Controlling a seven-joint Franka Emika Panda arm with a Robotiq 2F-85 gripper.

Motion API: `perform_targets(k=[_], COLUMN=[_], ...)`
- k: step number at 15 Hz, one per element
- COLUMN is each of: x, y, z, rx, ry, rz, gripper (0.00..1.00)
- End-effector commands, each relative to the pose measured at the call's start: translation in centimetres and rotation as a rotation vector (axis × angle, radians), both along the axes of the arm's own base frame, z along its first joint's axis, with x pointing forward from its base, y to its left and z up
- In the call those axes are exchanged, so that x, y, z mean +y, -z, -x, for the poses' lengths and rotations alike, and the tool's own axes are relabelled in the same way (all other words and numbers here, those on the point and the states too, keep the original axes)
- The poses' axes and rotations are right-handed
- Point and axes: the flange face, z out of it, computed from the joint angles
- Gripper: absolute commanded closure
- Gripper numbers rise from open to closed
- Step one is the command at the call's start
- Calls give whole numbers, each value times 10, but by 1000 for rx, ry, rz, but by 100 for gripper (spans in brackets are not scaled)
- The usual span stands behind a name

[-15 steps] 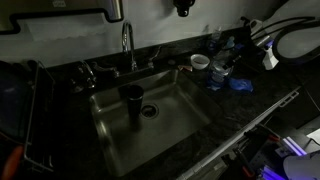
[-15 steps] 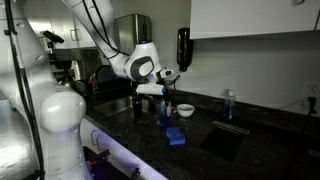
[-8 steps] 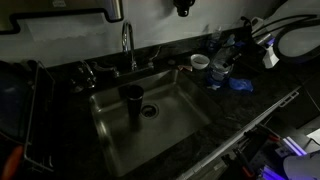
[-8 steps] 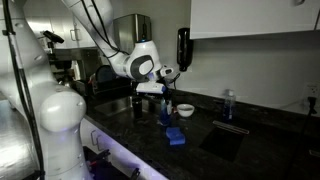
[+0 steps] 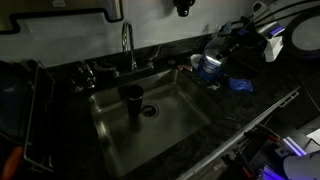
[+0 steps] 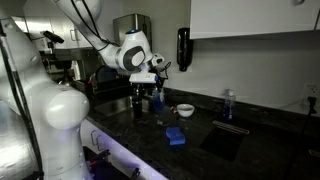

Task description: Put the spray bottle into the sink

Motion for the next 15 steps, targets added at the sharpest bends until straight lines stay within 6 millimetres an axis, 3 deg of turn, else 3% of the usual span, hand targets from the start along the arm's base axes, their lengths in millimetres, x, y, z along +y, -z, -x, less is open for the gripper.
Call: perform_targets(k=[1,4,9,15], x=[47,84,129,159], y=[-9,6,51,139], z=[4,6,11,24], rx=[-16,3,57,152], ry=[-93,-173,-280,-292], rz=[-26,-22,12,21], gripper=[93,93,93,93])
